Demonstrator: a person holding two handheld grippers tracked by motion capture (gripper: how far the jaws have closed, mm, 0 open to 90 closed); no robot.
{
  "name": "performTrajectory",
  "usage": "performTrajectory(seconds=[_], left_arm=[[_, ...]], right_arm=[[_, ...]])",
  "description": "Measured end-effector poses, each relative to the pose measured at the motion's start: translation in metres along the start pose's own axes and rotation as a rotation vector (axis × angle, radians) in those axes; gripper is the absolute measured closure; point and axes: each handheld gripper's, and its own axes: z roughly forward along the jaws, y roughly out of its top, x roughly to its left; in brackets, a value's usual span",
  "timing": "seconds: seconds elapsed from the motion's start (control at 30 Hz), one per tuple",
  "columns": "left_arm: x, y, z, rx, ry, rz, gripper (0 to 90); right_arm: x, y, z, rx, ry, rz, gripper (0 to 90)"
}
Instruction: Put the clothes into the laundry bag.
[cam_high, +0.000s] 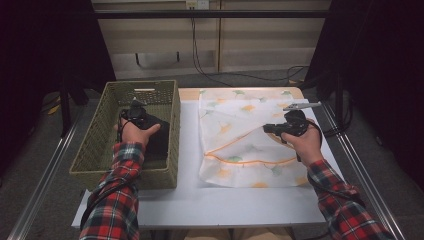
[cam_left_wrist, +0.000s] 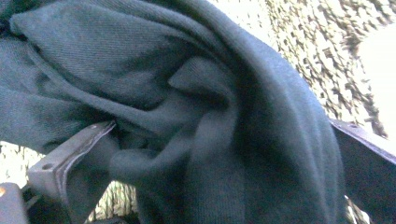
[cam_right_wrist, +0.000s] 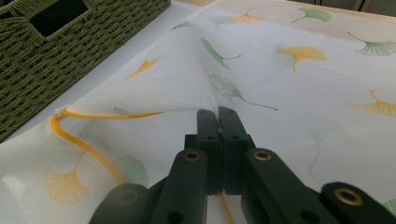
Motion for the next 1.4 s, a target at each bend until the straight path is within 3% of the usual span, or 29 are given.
performTrajectory(seconds=[0.1, 0.17, 0.43, 0.63, 0.73, 0.8, 1.07, 1.3, 1.4], left_arm=[[0.001, 0.0, 0.004, -0.002, 0.005, -0.006, 0.0], [0.002, -0.001, 0.005, 0.008, 0.021, 0.029, 0.0], [0.002, -0.002, 0.013, 0.038, 0.049, 0.056, 0.6], [0.001, -0.002, 0.016, 0.061, 0.06, 0.043, 7.3], [0.003, -0.004, 0.018, 0.089, 0.041, 0.026, 15.9], [0.004, -0.004, 0.018, 0.092, 0.039, 0.035, 21.1], [0.003, -0.005, 0.014, 0.098, 0.064, 0.062, 47.2], [0.004, -0.007, 0.013, 0.082, 0.056, 0.059, 52.1], [0.002, -0.005, 0.011, 0.088, 0.05, 0.063, 59.0]], right_arm=[[0.0, 0.0, 0.0, -0.002, -0.001, -0.004, 89.5], [0.0, 0.0, -0.001, -0.003, -0.004, -0.003, 89.5], [0.0, -0.001, -0.001, 0.0, -0.005, -0.004, 89.5], [-0.002, -0.001, -0.003, -0.002, -0.007, 0.002, 89.4], [-0.004, -0.002, -0.003, -0.001, -0.01, 0.006, 89.5], [-0.004, -0.003, -0.004, -0.004, -0.011, 0.01, 89.4], [-0.005, -0.004, -0.004, 0.0, -0.012, 0.008, 89.4], [-0.005, -0.004, -0.004, 0.0, -0.011, 0.009, 89.4], [-0.005, -0.005, -0.004, 0.001, -0.012, 0.013, 89.3]])
